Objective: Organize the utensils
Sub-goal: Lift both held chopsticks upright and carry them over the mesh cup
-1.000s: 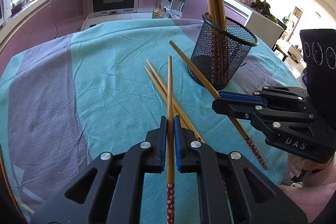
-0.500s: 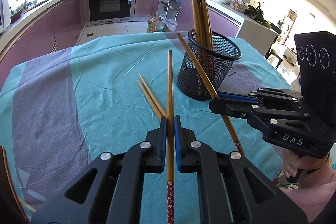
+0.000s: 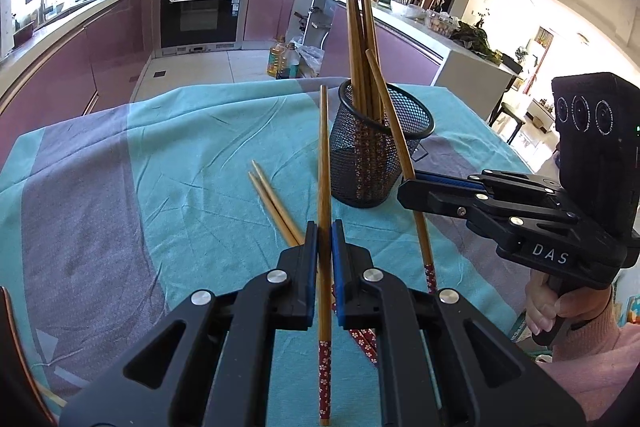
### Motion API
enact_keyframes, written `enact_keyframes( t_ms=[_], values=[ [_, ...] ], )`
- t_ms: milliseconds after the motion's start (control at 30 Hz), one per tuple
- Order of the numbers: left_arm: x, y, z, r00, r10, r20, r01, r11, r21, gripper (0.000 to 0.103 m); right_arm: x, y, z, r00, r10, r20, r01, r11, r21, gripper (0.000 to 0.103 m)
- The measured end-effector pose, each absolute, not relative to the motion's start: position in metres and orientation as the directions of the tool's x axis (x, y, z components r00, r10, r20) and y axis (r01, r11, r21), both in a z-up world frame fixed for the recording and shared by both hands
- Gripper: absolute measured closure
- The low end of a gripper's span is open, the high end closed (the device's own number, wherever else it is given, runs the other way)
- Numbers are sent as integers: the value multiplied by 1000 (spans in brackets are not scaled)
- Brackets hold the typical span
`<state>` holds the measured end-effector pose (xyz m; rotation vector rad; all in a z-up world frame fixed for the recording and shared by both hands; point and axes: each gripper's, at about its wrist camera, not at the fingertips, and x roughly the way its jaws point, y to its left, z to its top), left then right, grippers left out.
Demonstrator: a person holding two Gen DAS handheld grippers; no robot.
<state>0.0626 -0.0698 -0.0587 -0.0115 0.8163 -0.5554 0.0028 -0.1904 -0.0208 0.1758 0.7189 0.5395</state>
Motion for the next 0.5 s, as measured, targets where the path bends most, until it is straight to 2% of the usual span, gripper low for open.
enact_keyframes(
  t_ms=[500],
  values=[
    [62, -67, -42, 554, -514, -655, 490, 838, -242, 96, -2, -203, -9, 654, 527, -542, -404, 850, 338, 97]
  ],
)
